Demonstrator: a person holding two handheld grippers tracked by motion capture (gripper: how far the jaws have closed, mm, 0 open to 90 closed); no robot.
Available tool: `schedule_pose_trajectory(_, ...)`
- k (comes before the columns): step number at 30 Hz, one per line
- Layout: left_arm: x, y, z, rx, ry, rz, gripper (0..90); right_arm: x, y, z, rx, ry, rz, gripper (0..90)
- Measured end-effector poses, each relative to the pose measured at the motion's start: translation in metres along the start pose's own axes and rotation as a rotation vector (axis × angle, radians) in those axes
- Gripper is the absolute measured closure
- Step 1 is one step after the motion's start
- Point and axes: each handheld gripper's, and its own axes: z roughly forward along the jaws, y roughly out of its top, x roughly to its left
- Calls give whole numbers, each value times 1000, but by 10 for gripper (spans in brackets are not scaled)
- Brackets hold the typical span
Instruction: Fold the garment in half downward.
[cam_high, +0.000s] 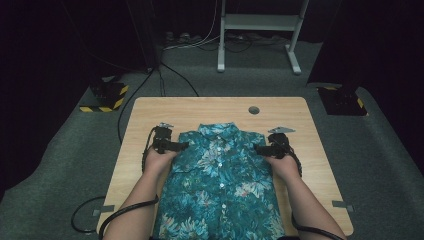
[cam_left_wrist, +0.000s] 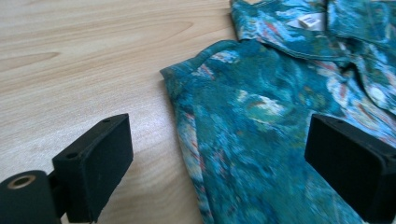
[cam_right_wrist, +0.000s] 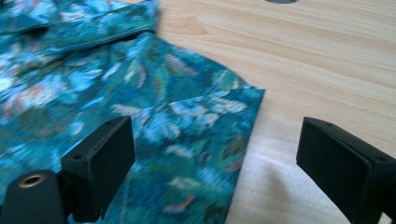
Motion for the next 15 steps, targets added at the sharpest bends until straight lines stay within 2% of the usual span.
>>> schedule_pose_trajectory(4,2,1,6,6,0,-8,113,-3,0,5,8,1,17,152)
schedule_pose_trajectory(8,4,2,10,4,16,-22,132,-7,-1,15,20,-10,22,203)
schedule_pose_trajectory(11,4,5,11,16,27,-17,148,-10,0,18,23,-16,24,220)
schedule_pose_trajectory(14,4,6,12,14,33,-22,163,-11,3,19,27,0,24,248)
schedule_pose_trajectory(15,3,7,13,19,41,-8,179,-12,5,21,31,11,17,274)
